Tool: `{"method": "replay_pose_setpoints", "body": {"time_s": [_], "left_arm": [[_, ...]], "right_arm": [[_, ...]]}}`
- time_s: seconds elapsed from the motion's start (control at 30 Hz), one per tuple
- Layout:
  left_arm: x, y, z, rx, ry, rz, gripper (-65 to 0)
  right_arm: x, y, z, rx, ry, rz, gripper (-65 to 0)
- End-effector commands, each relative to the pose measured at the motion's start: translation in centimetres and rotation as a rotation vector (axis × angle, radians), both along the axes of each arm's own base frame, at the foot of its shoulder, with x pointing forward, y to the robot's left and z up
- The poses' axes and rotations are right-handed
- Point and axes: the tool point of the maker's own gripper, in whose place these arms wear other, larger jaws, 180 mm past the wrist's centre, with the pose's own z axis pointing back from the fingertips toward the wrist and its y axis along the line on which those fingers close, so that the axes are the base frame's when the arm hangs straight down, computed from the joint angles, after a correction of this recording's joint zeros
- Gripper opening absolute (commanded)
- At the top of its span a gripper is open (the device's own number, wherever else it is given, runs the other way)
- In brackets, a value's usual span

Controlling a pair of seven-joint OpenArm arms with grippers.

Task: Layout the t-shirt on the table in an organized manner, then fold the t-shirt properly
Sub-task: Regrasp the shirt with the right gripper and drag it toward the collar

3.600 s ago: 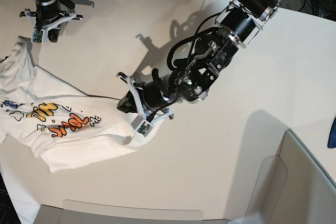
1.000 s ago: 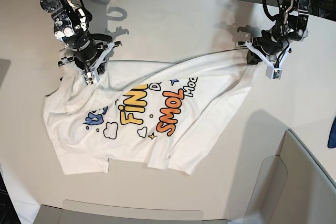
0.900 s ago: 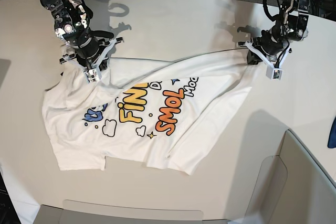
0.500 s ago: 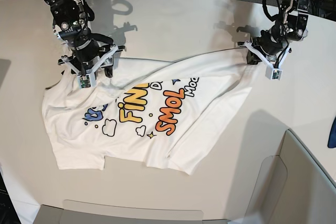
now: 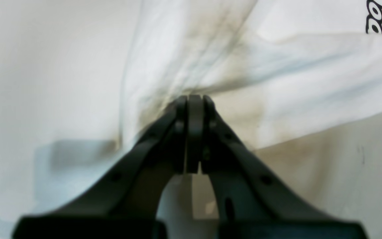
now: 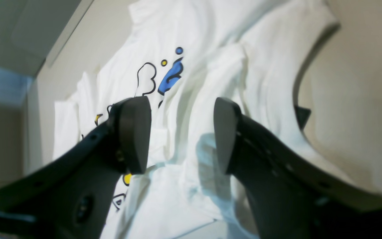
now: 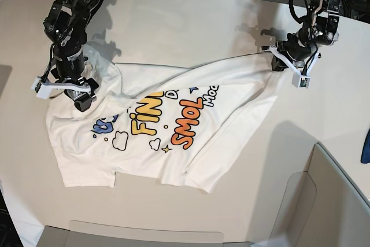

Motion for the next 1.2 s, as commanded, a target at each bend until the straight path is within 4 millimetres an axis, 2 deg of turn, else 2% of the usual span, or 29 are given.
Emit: {"method": "replay_pose_setpoints", "body": {"time_s": [0.0,0.13,0.4,0.67,0.77,0.97,1.07,1.17], "left_arm": [[0.7,0.4,1.0,0.012,-0.038,-0.005,-65.0],[0.7,0.4,0.9,0.012,-0.036,-0.004,-65.0],[0.7,0.4,0.9,0.013,-0.036,-0.005,-65.0],[0.7,0.4,0.9,0.014,-0.035,-0.004,-65.0],[0.7,0.5,0.8,0.014,-0.034,-0.003,-65.0],[0.5,1.1,0.0,0.018,-0.014,0.014,-65.0],[0.5,1.1,0.0,0.018,-0.014,0.014,-65.0],[0.5,1.1,0.0,0.018,-0.014,0.014,-65.0]], "right_arm": [[0.9,-0.4,1.6,-0.011,-0.060,-0.018,-34.3],[2.4,-0.1,0.6,0.044,-0.048,-0.036,-34.3],[5.2,1.2,-2.8,0.126,0.025,-0.014,-34.3],[6.3,1.5,-1.9,0.126,0.001,-0.004,-34.7],[6.9,1.7,-1.8,0.136,-0.001,0.002,-40.7],[8.0,3.1,-4.2,0.188,0.062,0.031,-65.0],[8.2,4.9,-4.4,0.179,0.072,0.083,-65.0],[7.4,6.1,-3.4,0.147,0.050,0.124,-65.0]]}}
